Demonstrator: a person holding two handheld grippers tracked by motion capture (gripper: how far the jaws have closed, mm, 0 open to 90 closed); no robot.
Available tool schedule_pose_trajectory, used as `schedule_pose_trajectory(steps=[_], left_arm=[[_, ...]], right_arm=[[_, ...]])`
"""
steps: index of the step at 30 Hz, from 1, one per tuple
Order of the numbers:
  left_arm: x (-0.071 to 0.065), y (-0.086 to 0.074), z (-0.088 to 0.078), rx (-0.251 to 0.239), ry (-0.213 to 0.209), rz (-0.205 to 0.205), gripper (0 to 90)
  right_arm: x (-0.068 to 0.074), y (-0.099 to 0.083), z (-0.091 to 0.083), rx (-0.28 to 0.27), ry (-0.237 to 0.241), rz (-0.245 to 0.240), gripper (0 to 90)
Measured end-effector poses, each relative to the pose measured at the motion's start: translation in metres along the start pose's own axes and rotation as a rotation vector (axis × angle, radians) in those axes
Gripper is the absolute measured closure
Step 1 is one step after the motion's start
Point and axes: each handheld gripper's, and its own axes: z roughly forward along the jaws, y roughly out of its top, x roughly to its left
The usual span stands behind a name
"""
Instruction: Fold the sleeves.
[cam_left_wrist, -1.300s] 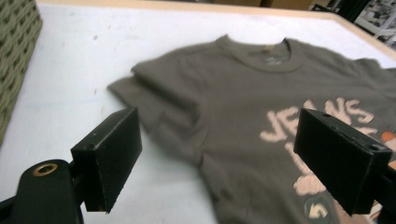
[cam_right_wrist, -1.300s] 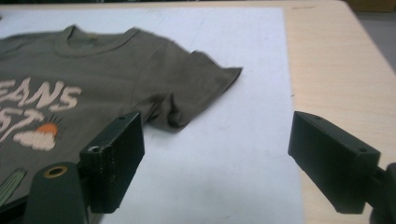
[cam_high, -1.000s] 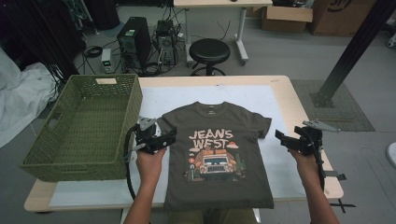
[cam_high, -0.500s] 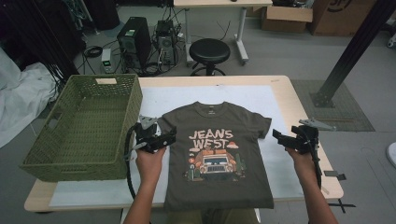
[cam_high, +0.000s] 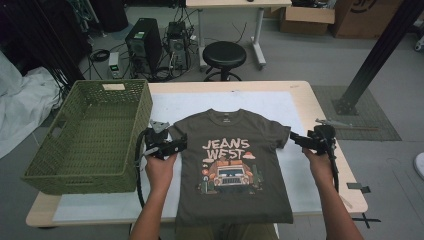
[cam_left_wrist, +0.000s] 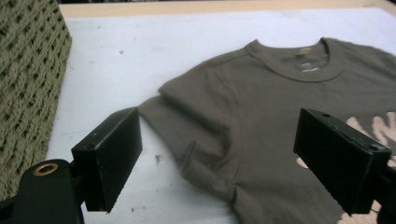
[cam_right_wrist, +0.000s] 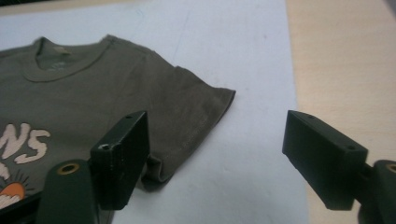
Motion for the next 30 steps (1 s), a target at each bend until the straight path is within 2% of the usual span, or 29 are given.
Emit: schedule_pose_trajectory(steps=[3, 7, 9, 10, 12, 14, 15, 17, 19, 20, 23, 26, 27, 29, 30], left_arm=[[0.002, -0.001, 0.006, 0.02, 0.014, -0.013, 16.1], [0.004, -0.002, 0.013, 0.037, 0.025, -0.012, 17.1], [0.005, -0.002, 0.016, 0.045, 0.027, -0.014, 17.8], [0.006, -0.003, 0.017, 0.046, 0.028, -0.017, 18.3], [0.007, -0.003, 0.02, 0.054, 0.029, -0.015, 19.0], [0.007, -0.004, 0.023, 0.063, 0.031, -0.015, 19.5], [0.008, -0.005, 0.024, 0.068, 0.033, -0.016, 19.9], [0.009, -0.005, 0.026, 0.077, 0.038, -0.015, 20.6], [0.011, -0.006, 0.027, 0.081, 0.044, -0.018, 21.8], [0.012, -0.006, 0.028, 0.081, 0.047, -0.022, 21.9], [0.012, -0.007, 0.03, 0.086, 0.045, -0.027, 22.8], [0.01, -0.008, 0.032, 0.089, 0.04, -0.027, 23.5], [0.009, -0.008, 0.033, 0.089, 0.04, -0.029, 23.7], [0.008, -0.008, 0.034, 0.09, 0.039, -0.031, 24.0], [0.007, -0.008, 0.035, 0.093, 0.037, -0.033, 24.1]], right_arm=[[0.004, 0.005, 0.018, 0.038, 0.001, 0.013, 33.4], [0.012, 0.007, 0.044, 0.108, 0.0, -0.028, 46.3], [0.017, 0.005, 0.053, 0.147, -0.025, -0.069, 53.5], [0.02, 0.004, 0.054, 0.136, -0.057, -0.093, 57.3], [0.021, 0.003, 0.054, 0.134, -0.079, -0.114, 65.0], [0.021, 0.005, 0.054, 0.134, -0.045, -0.126, 79.2], [0.023, 0.005, 0.055, 0.133, -0.053, -0.16, 82.5], [0.027, 0.005, 0.056, 0.129, -0.053, -0.196, 86.6], [0.028, 0.007, 0.054, 0.118, -0.03, -0.174, 87.2], [0.03, 0.008, 0.051, 0.094, -0.021, -0.166, 87.2], [0.046, 0.016, 0.04, 0.036, 0.035, -0.177, 87.0], [0.067, 0.023, 0.031, -0.005, 0.122, -0.188, 84.1], [0.074, 0.025, 0.03, 0.002, 0.18, -0.177, 77.2], [0.083, 0.026, 0.027, -0.018, 0.3, -0.136, 74.5], [0.084, 0.026, 0.023, -0.036, 0.331, -0.123, 73.8]])
